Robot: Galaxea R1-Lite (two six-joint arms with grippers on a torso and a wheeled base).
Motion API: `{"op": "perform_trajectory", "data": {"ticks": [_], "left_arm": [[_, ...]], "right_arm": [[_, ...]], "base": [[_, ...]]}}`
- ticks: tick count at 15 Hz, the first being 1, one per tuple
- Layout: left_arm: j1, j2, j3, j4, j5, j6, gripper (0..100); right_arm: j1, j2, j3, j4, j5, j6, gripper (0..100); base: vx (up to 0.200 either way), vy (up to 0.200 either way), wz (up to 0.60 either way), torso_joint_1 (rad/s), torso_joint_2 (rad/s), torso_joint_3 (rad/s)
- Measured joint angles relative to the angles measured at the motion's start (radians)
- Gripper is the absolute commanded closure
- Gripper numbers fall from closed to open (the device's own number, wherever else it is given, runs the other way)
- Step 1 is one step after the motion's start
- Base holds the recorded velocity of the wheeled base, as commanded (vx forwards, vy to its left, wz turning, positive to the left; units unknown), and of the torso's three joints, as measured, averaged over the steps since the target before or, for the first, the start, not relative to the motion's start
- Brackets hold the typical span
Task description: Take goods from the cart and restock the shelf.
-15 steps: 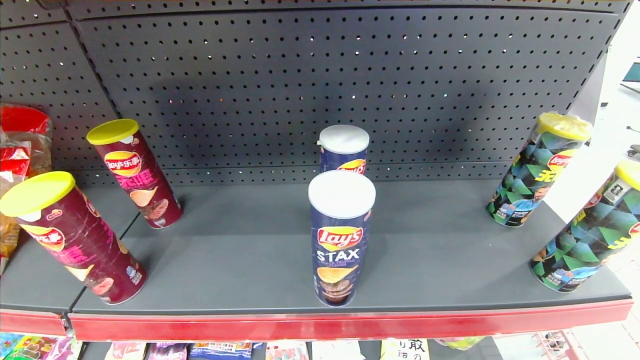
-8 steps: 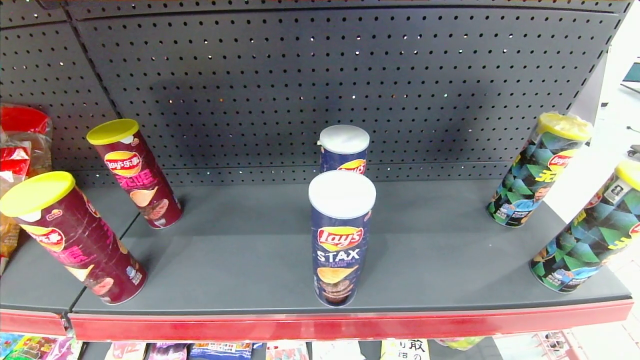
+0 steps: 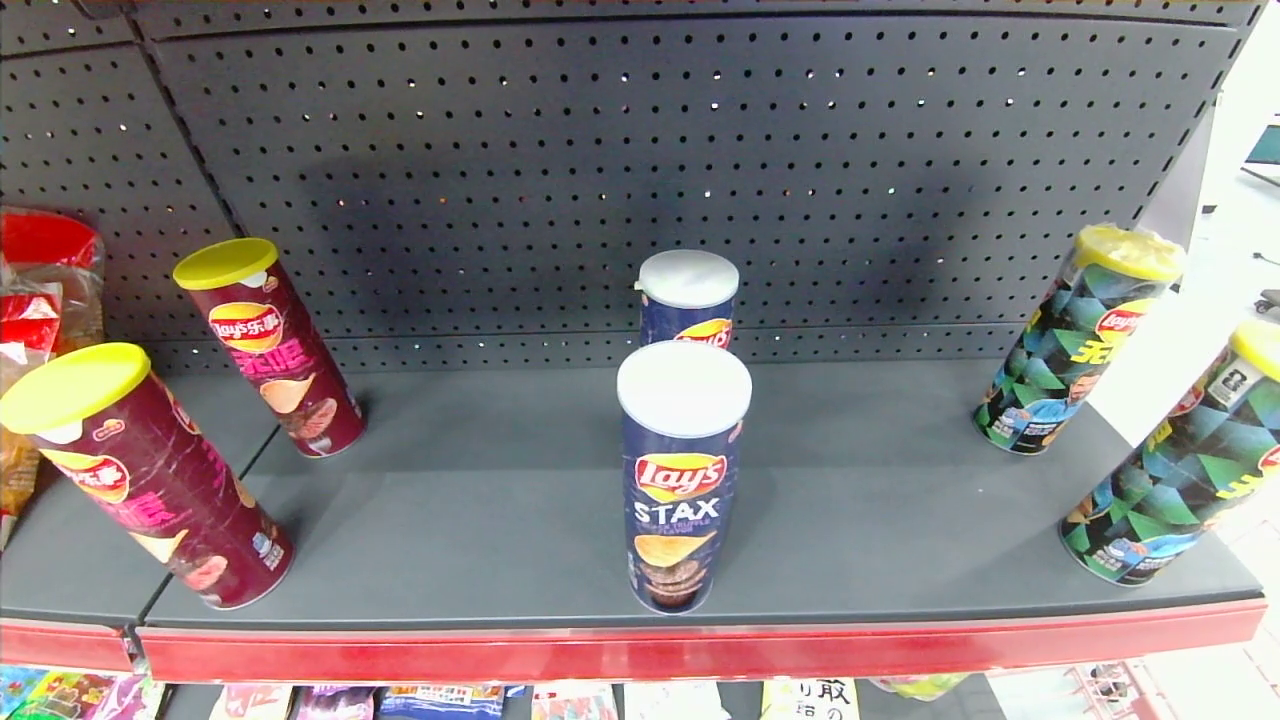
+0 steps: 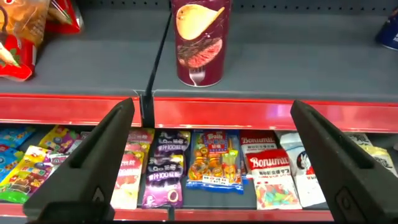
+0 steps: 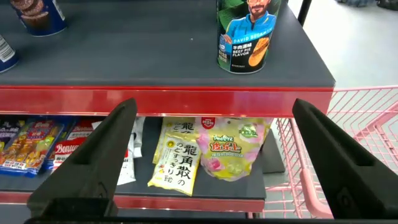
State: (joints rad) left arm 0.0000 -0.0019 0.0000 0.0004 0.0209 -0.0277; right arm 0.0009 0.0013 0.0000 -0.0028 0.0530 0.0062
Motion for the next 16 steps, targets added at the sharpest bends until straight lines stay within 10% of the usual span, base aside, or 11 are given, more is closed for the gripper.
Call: {"op": "perform_trajectory", "data": {"ticks": [16], "left_arm": [[0.000, 0.001, 0.000, 0.001, -0.006, 0.016, 0]], "right_arm": [[0.000, -0.001, 0.000, 0.000, 0.000, -0.006, 0]], "base": [[0.000, 0.000, 0.00, 0.000, 0.00, 0.000]]}}
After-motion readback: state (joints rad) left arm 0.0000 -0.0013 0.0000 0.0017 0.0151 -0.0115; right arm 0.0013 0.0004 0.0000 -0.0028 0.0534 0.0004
